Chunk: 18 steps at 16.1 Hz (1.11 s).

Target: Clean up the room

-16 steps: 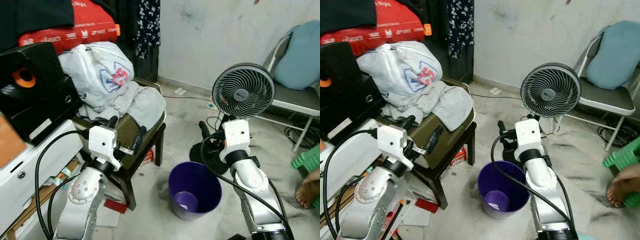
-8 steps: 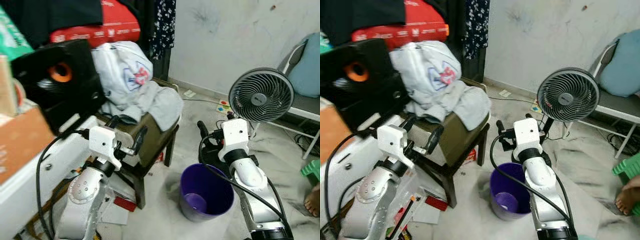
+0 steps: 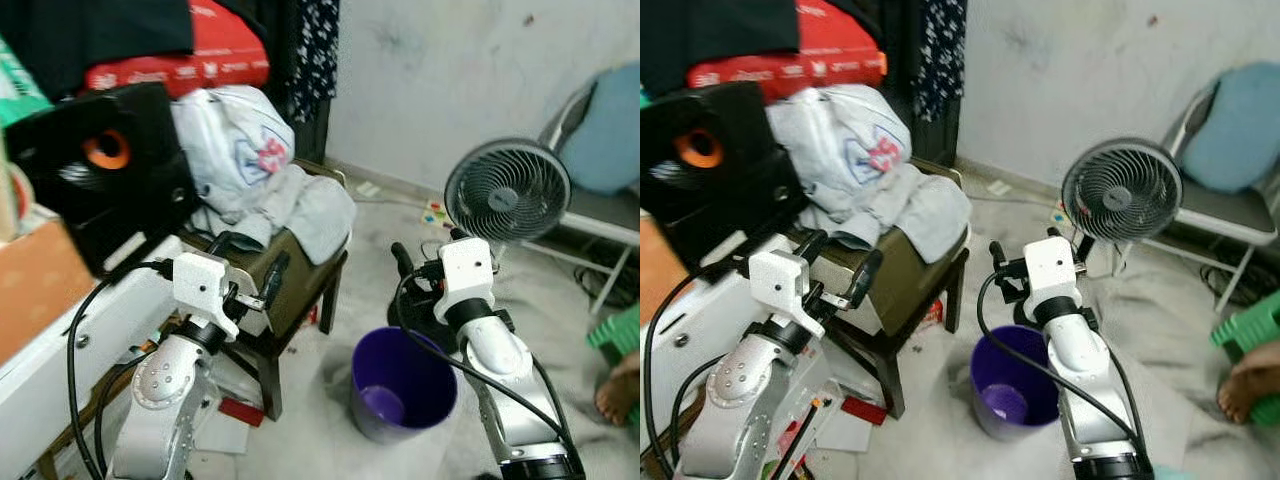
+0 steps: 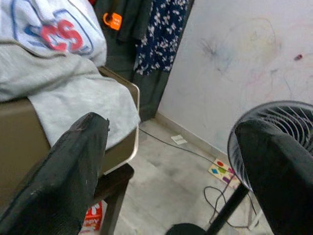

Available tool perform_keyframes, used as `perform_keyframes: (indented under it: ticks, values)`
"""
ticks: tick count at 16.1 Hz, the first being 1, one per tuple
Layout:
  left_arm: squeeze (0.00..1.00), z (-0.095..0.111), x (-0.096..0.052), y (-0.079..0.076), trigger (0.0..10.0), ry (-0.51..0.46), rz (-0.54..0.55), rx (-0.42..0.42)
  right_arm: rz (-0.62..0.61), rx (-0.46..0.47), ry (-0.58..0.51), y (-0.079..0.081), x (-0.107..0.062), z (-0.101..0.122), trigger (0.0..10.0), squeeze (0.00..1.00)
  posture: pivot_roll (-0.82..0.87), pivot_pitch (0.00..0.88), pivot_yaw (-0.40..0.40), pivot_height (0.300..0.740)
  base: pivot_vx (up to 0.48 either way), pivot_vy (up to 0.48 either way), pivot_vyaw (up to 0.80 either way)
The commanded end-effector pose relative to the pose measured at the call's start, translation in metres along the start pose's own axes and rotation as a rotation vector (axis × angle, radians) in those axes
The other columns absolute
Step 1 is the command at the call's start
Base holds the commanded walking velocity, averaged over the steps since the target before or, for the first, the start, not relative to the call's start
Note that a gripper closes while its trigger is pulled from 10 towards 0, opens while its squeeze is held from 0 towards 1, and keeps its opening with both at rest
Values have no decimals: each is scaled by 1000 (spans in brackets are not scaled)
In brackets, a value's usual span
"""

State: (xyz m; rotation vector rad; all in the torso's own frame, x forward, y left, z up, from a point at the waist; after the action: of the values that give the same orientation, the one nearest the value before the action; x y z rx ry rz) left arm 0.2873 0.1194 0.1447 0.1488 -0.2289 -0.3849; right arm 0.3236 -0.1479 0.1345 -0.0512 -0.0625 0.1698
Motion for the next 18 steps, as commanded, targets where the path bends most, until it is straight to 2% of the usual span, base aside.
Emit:
perform_keyframes:
  ticks: [1, 4, 18]
  values:
    - [0, 2, 2, -3, 10000, -10, -22, 13, -8, -7, 0, -4, 1, 1, 10000, 0, -46, 0, -37, 740, 0, 0, 0]
    - [0, 4, 3, -4, 10000, -23, -37, 6, -6, -15, 0, -4, 2, 1, 10000, 0, -46, 0, -40, 740, 91, 0, 0]
    - [0, 6, 4, -7, 10000, -45, -58, -6, -7, -19, 2, -6, 4, -1, 10000, 0, -48, 0, -42, 740, 339, 0, 0]
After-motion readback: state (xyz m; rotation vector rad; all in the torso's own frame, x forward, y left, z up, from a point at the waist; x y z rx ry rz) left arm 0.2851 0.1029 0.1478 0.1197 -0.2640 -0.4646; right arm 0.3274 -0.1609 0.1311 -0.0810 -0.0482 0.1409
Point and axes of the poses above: a point about 5 cm out from each wrist's last joint towards the gripper, its own x axis pointing out of the wrist towards the gripper, its own z axis along the axis of the wrist's last joint, y = z × x, the point moved 3 cm from there along x, pointing out of the wrist towards the gripper, and after that the axes turned 10 degrees about x, right-handed, at the moved point
